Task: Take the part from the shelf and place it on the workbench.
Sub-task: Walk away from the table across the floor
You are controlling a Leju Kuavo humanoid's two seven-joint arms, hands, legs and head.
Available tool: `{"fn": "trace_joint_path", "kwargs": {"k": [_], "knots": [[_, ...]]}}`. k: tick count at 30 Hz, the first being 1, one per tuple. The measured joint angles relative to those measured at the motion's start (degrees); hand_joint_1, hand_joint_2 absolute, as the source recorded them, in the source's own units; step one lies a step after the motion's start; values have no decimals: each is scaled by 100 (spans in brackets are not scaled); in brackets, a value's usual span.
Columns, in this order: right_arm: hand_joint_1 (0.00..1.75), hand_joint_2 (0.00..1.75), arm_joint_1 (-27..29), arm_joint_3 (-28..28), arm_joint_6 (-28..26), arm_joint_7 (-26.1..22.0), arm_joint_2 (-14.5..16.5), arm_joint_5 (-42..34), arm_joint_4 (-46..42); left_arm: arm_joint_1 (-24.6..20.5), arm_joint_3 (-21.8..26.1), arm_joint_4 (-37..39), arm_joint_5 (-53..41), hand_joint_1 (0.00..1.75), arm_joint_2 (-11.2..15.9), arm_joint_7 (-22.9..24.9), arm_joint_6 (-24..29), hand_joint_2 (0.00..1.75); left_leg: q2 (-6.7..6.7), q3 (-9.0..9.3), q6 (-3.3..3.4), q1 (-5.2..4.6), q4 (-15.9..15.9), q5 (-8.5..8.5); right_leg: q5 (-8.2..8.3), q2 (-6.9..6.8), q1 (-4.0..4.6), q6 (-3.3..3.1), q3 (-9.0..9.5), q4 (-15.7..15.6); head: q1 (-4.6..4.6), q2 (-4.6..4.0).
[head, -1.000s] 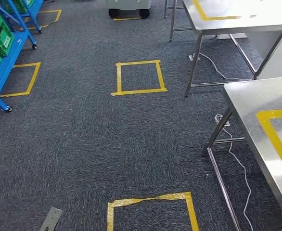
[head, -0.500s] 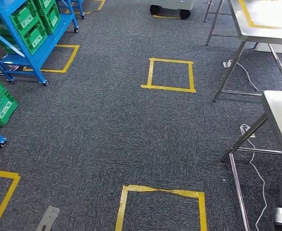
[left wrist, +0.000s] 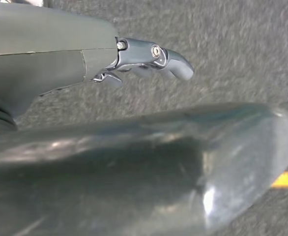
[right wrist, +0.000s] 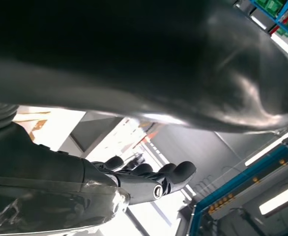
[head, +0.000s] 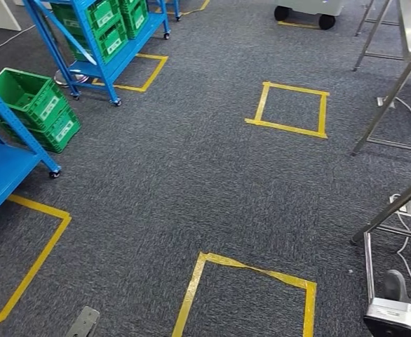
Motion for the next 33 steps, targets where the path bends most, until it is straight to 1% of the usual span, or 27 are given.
{"fn": "trace_joint_path", "kwargs": {"k": [1, 2, 3, 5, 6, 8, 9, 10, 12, 13, 15, 16, 17, 18, 19, 21, 22, 23, 24, 25, 26, 27, 28, 29, 31, 32, 33], "knots": [[0, 0, 6, -6, -2, 13, 0, 106, 1, 13, -29, 0, -36, 0, -2, -7, -16, 0, 15, 91, -12, 15, 41, 120, 20, -88, -3, 16, -27, 1, 0, -1], [0, 0, 12, -14, -4, 26, 0, 189, 1, 25, -49, 0, -57, 0, -2, -8, -17, 0, 59, 315, -21, 24, -176, 252, 37, -173, -9, 32, -34, 2, 2, -1], [0, 0, 15, -25, -8, 39, 0, 255, 0, 29, -71, -1, -76, 0, -2, -8, -15, 0, 190, 649, -25, 27, -592, 329, 48, -252, -11, 56, -2, 5, -1, 0], [0, 0, 32, -46, -19, 50, 0, 320, -2, 10, -114, -2, -100, 0, -6, -4, -9, 0, 491, 1284, 15, -3, -1470, 263, 56, -415, -5, 135, 52, 24, 3, 0], [0, 0, 36, -55, -25, 51, 0, 338, -3, 1, -130, -3, -108, 0, -7, -2, -5, 0, 583, 1447, 65, -19, -1720, 186, 61, -488, -1, 186, 103, 51, 5, 0], [0, 0, 40, -75, -32, 60, -2, 360, -5, 15, -143, -4, -115, 0, -1, 7, 3, 0, 486, 1506, 203, -33, -1841, 71, 58, -565, -29, 290, 149, 138, 11, 0], [0, 0, 42, -84, -34, 66, -4, 370, -8, 32, -149, -6, -117, 0, -1, 11, 9, 0, 416, 1535, 258, -29, -1854, 43, 43, -496, -57, 330, 146, 223, 13, 0], [0, 0, 54, -93, -40, 73, -7, 378, -19, 42, -156, -9, -121, 0, -2, 16, 20, 0, 338, 1577, 307, -22, -1862, 18, -8, -353, -82, 361, 60, 387, 20, 1], [0, 0, 104, -122, -53, 84, -12, 388, -47, 36, -176, -15, -132, 0, -20, 19, 47, 0, 199, 1670, 373, -10, -1870, -44, -212, -18, -108, 395, -344, 1024, 45, 0], [0, 0, 133, -146, -60, 89, -13, 388, -60, 32, -189, -16, -142, 0, -36, 19, 60, 0, 118, 1718, 390, -7, -1870, -89, -326, 77, -111, 410, -641, 1437, 53, 1], [0, 0, 190, -202, -64, 96, -13, 380, -80, 49, -221, -17, -161, 0, -80, 19, 72, 0, -53, 1855, 392, 0, -1870, -203, -425, 121, -112, 441, -1138, 1942, 64, 1], [0, 0, 218, -228, -66, 95, -13, 377, -96, 62, -239, -17, -169, 0, -106, 19, 73, 0, -148, 1955, 380, 13, -1870, -279, -392, 126, -113, 453, -1259, 1906, 69, 1], [0, 0, 245, -246, -68, 93, -13, 378, -115, 73, -255, -17, -172, 0, -129, 19, 73, 0, -245, 2071, 360, 37, -1870, -367, -290, 145, -117, 470, -1290, 1684, 72, 0], [0, 0, 271, -265, -71, 91, -13, 380, -136, 81, -269, -17, -174, 0, -150, 19, 73, 0, -333, 2179, 331, 60, -1872, -465, -60, 207, -133, 500, -1274, 1350, 76, -1], [0, 0, 299, -285, -76, 90, -13, 384, -152, 81, -278, -17, -174, 0, -164, 19, 74, 0, -415, 2282, 297, 82, -1853, -573, 305, 310, -163, 526, -1272, 957, 97, -2], [0, 0, 329, -320, -78, 90, -14, 389, -179, 82, -287, -20, -174, 0, -179, 20, 76, 0, -542, 2401, 215, 110, -1922, -730, 804, 455, -187, 496, -1255, 546, 144, -2], [0, 0, 336, -338, -84, 90, -14, 391, -201, 80, -291, -24, -175, 0, -181, 19, 77, 0, -582, 2447, 170, 123, -1965, -737, 867, 454, -184, 439, -1245, 482, 174, -2], [0, 0, 336, -349, -86, 85, -14, 396, -225, 79, -295, -28, -176, 0, -184, 16, 77, 0, -608, 2462, 133, 136, -1991, -683, 763, 395, -160, 373, -1183, 511, 181, -1], [0, 0, 349, -362, -91, 78, -14, 403, -257, 70, -301, -35, -178, 0, -190, 8, 71, 0, -557, 2422, 99, 144, -1864, -570, 706, 349, -154, 327, -1110, 482, 165, -1], [0, 0, 356, -368, -93, 68, -13, 412, -274, 57, -309, -40, -180, 0, -204, -3, 61, 0, -439, 2262, 92, 134, -1554, -421, 627, 293, -145, 292, -996, 433, 153, 1], [0, 0, 365, -370, -90, 57, -12, 423, -283, 44, -319, -44, -182, 0, -220, -15, 50, 0, -289, 1987, 106, 108, -1112, -326, 544, 235, -131, 264, -848, 374, 132, 2], [0, 0, 375, -373, -85, 44, -11, 432, -289, 38, -332, -46, -183, 0, -236, -30, 35, 0, -130, 1635, 129, 68, -633, -335, 454, 180, -117, 241, -680, 299, 110, 2], [0, 0, 381, -378, -77, 23, -10, 439, -292, 43, -348, -46, -183, 0, -244, -46, 16, 0, -32, 1277, 161, 24, -249, -476, 360, 116, -94, 219, -497, 220, 105, 2], [0, 0, 388, -385, -66, -5, -10, 444, -296, 60, -365, -46, -182, 0, -247, -63, -7, 0, 8, 957, 188, -20, -20, -732, 262, 55, -69, 195, -295, 137, 106, 2], [0, 0, 399, -407, -44, -67, -9, 447, -303, 103, -400, -46, -171, 0, -248, -108, -79, 0, 14, 522, 237, -76, -5, -1219, 66, -59, -19, 165, 146, -15, 104, 2], [0, 0, 403, -416, -37, -92, -8, 448, -308, 120, -414, -46, -162, 0, -247, -131, -110, 0, 26, 381, 282, -104, -159, -1243, -46, -119, 2, 166, 392, -73, 106, 1], [0, 0, 407, -424, -30, -113, -7, 452, -316, 136, -427, -46, -162, 0, -247, -150, -117, 0, 74, 278, 351, -142, -396, -976, -171, -182, 20, 173, 613, -119, 107, 1]]}}
